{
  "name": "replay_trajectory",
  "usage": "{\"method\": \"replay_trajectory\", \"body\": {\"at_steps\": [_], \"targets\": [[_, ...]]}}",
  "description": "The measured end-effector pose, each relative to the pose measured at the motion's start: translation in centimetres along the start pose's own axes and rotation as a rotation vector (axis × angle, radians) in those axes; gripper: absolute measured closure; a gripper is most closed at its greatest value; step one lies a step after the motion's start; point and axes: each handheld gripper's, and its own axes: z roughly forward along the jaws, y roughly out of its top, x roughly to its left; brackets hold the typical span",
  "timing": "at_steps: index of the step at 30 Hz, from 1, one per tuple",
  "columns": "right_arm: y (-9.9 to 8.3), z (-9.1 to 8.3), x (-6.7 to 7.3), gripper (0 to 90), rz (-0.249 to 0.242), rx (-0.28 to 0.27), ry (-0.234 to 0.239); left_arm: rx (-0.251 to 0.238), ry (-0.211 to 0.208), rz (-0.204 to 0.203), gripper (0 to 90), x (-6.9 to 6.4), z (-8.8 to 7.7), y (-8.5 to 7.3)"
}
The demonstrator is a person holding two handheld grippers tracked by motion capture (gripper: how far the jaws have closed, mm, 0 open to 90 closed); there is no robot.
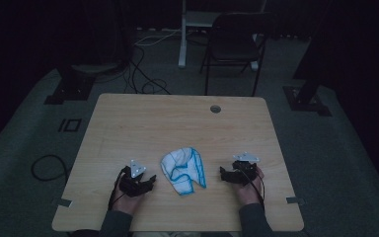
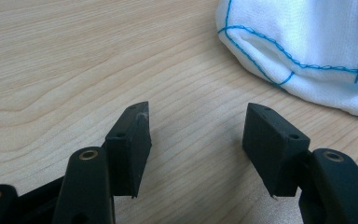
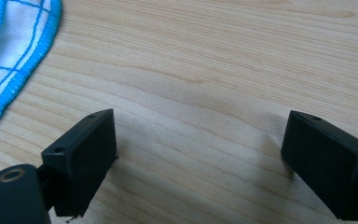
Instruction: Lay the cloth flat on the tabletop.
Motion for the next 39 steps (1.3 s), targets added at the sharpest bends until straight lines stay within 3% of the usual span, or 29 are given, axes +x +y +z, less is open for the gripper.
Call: {"method": "replay_trajectory", "body": {"at_steps": [19, 39], "targets": [[-0.3, -0.3, 0.8, 10.6, -0.047, 0.001, 0.046, 0.005, -0.012, 0.009, 50.4, -0.3, -0.2, 0.1], [-0.3, -0.3, 1.1, 10.6, -0.054, 0.000, 0.054, -0.074, -0.053, 0.111, 54.3, -2.0, -2.1, 3.4]]}}
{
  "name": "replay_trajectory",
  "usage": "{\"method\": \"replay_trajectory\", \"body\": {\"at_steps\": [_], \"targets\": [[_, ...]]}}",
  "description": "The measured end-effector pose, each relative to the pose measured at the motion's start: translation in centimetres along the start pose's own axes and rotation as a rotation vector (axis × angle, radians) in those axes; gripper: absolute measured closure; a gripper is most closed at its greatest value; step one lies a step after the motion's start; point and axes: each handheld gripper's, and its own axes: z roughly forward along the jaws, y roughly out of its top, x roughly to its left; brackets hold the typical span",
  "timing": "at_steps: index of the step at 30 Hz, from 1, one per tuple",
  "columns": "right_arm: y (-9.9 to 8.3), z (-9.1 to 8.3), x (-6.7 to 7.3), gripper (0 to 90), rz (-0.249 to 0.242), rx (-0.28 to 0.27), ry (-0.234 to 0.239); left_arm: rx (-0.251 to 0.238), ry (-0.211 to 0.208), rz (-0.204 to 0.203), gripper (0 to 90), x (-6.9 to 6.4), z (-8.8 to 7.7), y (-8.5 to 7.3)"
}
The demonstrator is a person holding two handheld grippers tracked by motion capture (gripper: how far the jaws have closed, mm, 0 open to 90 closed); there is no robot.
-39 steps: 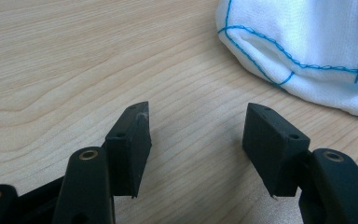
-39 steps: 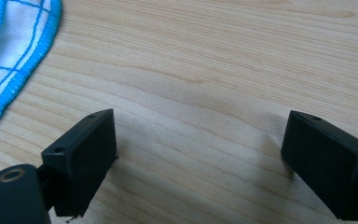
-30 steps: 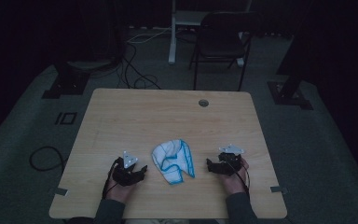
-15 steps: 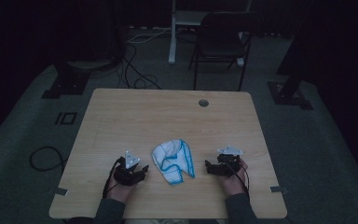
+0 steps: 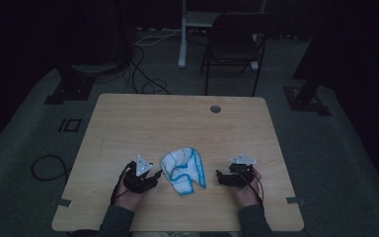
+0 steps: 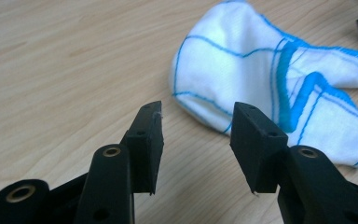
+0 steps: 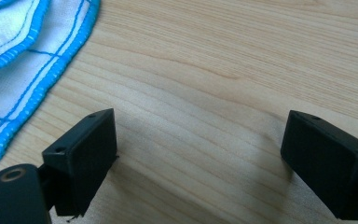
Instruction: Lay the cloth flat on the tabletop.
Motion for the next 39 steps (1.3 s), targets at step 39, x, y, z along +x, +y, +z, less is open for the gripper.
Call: {"method": "replay_trajectory", "body": {"at_steps": [39], "targets": [[0.0, 0.0, 0.0, 10.6, -0.006, 0.000, 0.006, 0.031, -0.026, 0.119, 68.2, -3.5, 3.5, 2.4]]}}
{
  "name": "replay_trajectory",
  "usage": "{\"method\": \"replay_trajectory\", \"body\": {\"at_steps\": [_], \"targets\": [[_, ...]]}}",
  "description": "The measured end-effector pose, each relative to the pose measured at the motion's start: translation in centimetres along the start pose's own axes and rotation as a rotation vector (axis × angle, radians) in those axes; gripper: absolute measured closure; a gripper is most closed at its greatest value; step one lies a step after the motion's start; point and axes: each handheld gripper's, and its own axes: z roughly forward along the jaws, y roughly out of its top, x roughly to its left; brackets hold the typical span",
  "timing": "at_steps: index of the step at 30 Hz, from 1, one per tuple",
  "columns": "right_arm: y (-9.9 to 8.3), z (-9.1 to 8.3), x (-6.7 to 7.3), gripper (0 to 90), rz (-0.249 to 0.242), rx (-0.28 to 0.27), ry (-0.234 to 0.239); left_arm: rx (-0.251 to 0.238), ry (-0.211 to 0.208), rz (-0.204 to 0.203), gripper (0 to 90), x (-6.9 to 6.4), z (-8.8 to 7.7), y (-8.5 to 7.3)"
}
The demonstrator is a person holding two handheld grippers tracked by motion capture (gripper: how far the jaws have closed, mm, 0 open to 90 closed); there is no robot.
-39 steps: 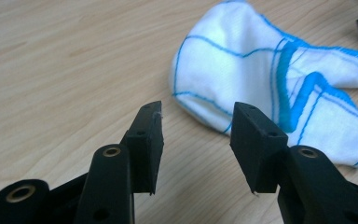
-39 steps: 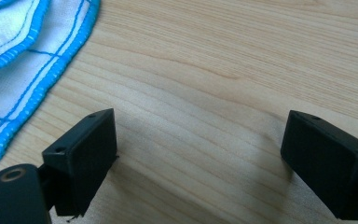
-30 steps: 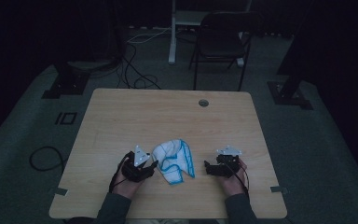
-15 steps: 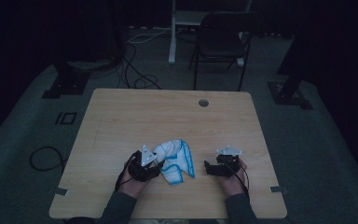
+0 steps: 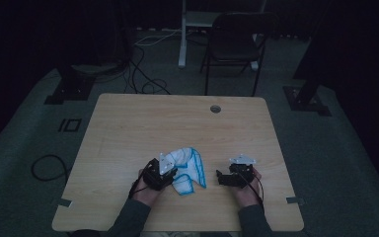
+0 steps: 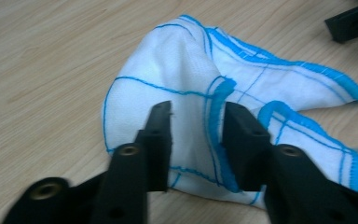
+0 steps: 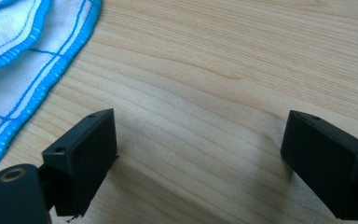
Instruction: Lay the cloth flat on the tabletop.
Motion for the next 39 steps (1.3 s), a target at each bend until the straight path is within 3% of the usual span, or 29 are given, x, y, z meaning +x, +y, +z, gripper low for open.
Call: {"method": "replay_trajectory", "body": {"at_steps": [5, 11, 14, 18, 21, 31, 39], "targets": [[0.0, 0.0, 0.0, 10.6, 0.000, 0.000, 0.000, -0.008, 0.008, -0.010, 65.1, 0.1, 0.3, 0.5], [0.0, 0.0, 0.0, 10.6, 0.000, 0.000, 0.000, -0.014, 0.024, 0.009, 64.9, 0.1, 0.6, 1.4], [0.0, 0.0, 0.0, 10.6, 0.000, 0.000, 0.000, -0.046, 0.040, -0.007, 69.9, 0.6, 0.3, 1.9], [0.0, 0.0, 0.0, 10.6, 0.000, 0.000, 0.000, -0.050, 0.047, -0.019, 82.9, 1.4, 0.0, 2.1], [0.0, 0.0, 0.0, 10.6, 0.000, 0.000, 0.000, -0.042, 0.038, -0.023, 87.5, 2.1, 0.0, 2.1], [0.0, 0.0, 0.0, 10.6, 0.000, 0.000, 0.000, -0.038, 0.067, -0.078, 88.1, 4.1, 0.1, 1.6], [0.0, 0.0, 0.0, 10.6, 0.000, 0.000, 0.000, -0.020, 0.087, -0.162, 88.0, 6.6, 0.6, 0.5]]}}
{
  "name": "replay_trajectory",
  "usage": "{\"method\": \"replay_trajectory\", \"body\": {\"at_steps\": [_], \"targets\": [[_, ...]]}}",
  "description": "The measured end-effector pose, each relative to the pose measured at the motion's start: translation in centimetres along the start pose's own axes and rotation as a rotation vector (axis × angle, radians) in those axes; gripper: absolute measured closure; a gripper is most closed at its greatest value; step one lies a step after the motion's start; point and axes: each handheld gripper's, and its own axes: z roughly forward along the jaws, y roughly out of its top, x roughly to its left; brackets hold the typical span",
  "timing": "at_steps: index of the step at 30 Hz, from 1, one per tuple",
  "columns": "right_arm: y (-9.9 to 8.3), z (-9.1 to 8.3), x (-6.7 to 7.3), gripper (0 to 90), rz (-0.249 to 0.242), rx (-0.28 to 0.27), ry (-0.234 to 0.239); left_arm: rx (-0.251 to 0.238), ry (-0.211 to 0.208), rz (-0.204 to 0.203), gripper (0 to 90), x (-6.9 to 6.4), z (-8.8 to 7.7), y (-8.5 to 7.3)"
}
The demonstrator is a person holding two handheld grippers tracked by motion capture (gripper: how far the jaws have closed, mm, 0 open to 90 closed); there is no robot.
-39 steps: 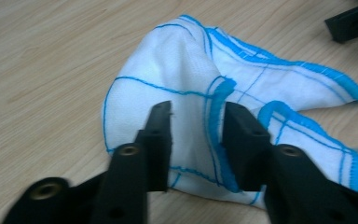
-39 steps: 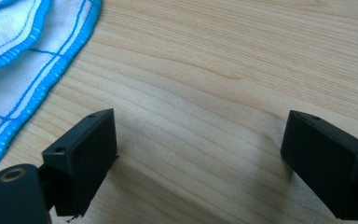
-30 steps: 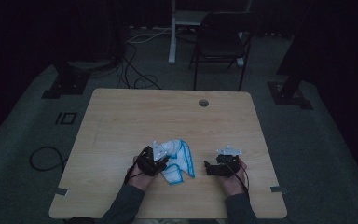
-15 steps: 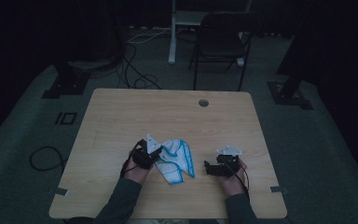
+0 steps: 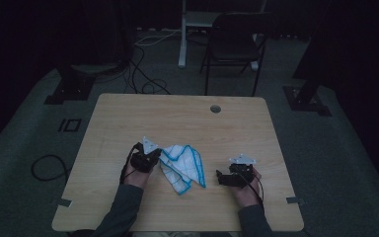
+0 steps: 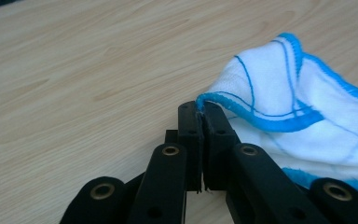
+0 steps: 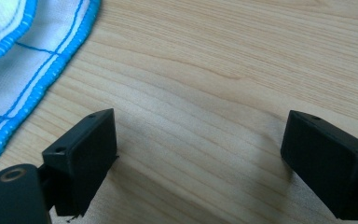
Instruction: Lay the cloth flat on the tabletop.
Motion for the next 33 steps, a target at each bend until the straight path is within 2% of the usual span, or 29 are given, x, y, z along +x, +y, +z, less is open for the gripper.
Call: {"method": "replay_trajectory", "body": {"at_steps": [6, 9, 13, 17, 28, 33], "targets": [[0.0, 0.0, 0.0, 10.6, 0.000, 0.000, 0.000, 0.013, 0.011, -0.055, 88.1, 1.9, 0.8, -0.1], [0.0, 0.0, 0.0, 10.6, 0.000, 0.000, 0.000, 0.039, 0.018, -0.075, 88.0, 3.2, 1.4, -0.4], [0.0, 0.0, 0.0, 10.6, 0.001, 0.000, 0.000, 0.059, 0.014, -0.099, 87.5, 4.0, 1.9, -0.8], [0.0, 0.0, 0.0, 10.6, 0.001, 0.000, 0.000, 0.083, 0.023, -0.120, 82.5, 4.7, 2.4, -1.6], [0.0, 0.0, 0.0, 10.6, 0.000, 0.000, 0.000, 0.091, 0.032, -0.164, 73.8, 5.3, 2.0, -2.4], [0.0, 0.0, 0.0, 10.6, 0.000, 0.000, 0.000, 0.067, 0.038, -0.147, 69.2, 5.0, 0.9, -2.1]]}}
